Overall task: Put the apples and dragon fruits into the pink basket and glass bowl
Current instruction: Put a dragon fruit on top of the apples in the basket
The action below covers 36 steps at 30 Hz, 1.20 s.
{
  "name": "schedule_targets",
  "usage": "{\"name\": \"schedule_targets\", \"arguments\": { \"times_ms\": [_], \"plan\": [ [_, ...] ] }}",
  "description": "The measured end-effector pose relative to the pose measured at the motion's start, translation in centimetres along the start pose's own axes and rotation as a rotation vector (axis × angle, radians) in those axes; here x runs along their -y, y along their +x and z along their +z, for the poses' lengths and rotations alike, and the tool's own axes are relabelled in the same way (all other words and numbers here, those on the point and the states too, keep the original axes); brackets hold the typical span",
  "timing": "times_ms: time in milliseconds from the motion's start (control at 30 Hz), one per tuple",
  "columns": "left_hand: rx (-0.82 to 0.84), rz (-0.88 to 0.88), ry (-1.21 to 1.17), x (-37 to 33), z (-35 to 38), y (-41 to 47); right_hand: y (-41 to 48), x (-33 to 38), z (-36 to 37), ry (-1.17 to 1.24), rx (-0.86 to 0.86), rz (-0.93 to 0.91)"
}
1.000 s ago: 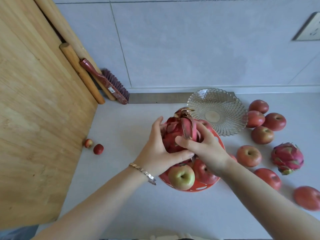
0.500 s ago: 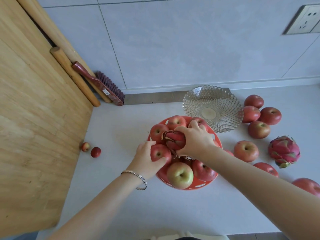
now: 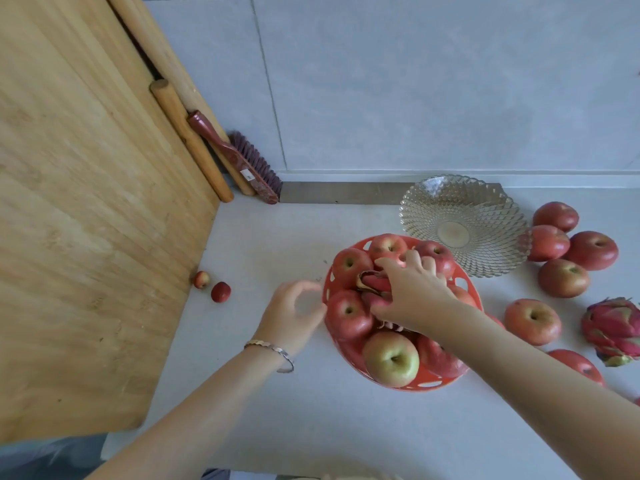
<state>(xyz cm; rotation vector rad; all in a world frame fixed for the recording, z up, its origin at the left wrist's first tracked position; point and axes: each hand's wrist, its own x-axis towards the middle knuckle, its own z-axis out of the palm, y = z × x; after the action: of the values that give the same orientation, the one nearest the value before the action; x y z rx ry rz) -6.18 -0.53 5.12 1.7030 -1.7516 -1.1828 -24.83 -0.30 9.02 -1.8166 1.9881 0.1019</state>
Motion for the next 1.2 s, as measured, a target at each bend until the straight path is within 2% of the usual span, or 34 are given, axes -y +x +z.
{"name": "schedule_targets", "arguments": {
  "times_ms": [67,200,267,367,533,733,833,933,1033,1200],
  "plan": [
    [-0.124,-0.084,0.025,2.4,-2.2,1.4,0.1,1.7,-0.8,0.039,-0.058,-0.092],
    [-0.179,-0.231,0.315,9.0,-7.6,4.8,1.4,6.5,-1.1,0.194,-0.033,-0.298],
    [-0.138,-0.293,0.445,11.6,-9.8,6.3,2.6,9.2,0.1,0.255,0.024,-0.358],
    [-0.014,-0.349,0.614,13.9,-12.0,8.3,4.8,13.2,2.9,0.287,0.164,-0.349],
    [0.125,-0.339,0.809,14.8,-12.2,11.1,8.7,17.8,7.9,0.175,0.283,-0.31],
    [0.162,-0.442,0.786,15.7,-12.1,13.4,13.5,22.1,12.5,-0.116,0.331,-0.36],
    [0.179,-0.458,0.788,15.8,-12.1,14.2,14.9,22.9,14.2,-0.138,0.333,-0.384],
    [0.153,-0.462,0.808,15.9,-11.8,14.3,15.4,22.5,14.8,-0.09,0.277,-0.376],
    [0.103,-0.447,0.767,15.7,-11.7,14.0,14.9,21.2,14.3,0.017,0.294,-0.288],
    [-0.018,-0.337,0.407,13.0,-11.4,13.2,12.4,18.3,9.7,0.353,0.224,-0.092]
  ]
}}
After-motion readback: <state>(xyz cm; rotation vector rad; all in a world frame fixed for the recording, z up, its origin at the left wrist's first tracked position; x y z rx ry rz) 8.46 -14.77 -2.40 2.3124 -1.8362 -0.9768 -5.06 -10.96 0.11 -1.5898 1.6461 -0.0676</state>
